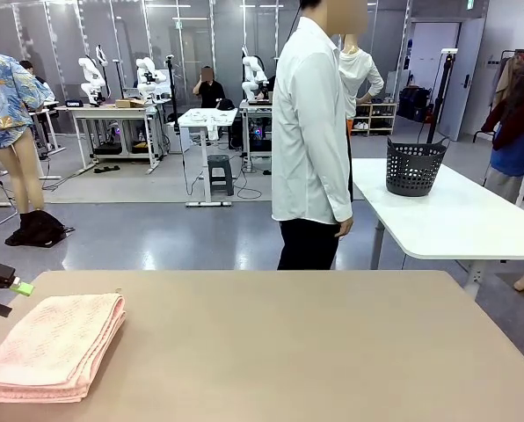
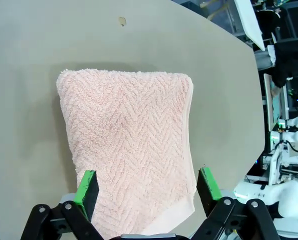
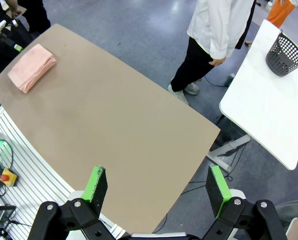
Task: Fold the towel.
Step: Pick up the 100 cm Hotel Towel and place it on the left side of the table.
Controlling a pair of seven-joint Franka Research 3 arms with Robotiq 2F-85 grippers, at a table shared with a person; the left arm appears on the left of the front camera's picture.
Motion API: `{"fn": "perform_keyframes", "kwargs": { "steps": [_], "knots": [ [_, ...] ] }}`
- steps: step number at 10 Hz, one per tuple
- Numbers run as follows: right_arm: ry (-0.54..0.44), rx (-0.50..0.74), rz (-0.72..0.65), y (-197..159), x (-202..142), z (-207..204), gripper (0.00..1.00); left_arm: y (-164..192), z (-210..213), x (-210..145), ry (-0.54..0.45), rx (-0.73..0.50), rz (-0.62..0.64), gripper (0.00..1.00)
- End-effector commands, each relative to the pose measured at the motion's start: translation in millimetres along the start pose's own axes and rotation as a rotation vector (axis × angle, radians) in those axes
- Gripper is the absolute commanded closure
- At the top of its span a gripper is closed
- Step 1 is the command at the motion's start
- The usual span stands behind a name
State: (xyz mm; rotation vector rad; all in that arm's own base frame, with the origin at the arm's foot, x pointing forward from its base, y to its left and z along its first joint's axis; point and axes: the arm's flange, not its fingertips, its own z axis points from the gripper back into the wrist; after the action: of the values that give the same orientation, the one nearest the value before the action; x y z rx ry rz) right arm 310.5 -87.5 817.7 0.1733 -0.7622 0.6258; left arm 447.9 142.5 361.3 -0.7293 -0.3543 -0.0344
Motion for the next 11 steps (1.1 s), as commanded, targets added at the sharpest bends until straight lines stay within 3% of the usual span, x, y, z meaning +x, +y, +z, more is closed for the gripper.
{"fn": "perform_keyframes", "kwargs": {
  "steps": [1,11],
  "knots": [
    [0.008,-0.001,-0.013,0.9,1.1,-0.1,0.0,1.2,1.6,4.6,0.008,-0.014,-0.012,0.0],
    [0.008,-0.001,-0.013,0.9,1.1,-0.1,0.0,1.2,1.6,4.6,0.008,-0.014,-0.012,0.0]
  ]
}}
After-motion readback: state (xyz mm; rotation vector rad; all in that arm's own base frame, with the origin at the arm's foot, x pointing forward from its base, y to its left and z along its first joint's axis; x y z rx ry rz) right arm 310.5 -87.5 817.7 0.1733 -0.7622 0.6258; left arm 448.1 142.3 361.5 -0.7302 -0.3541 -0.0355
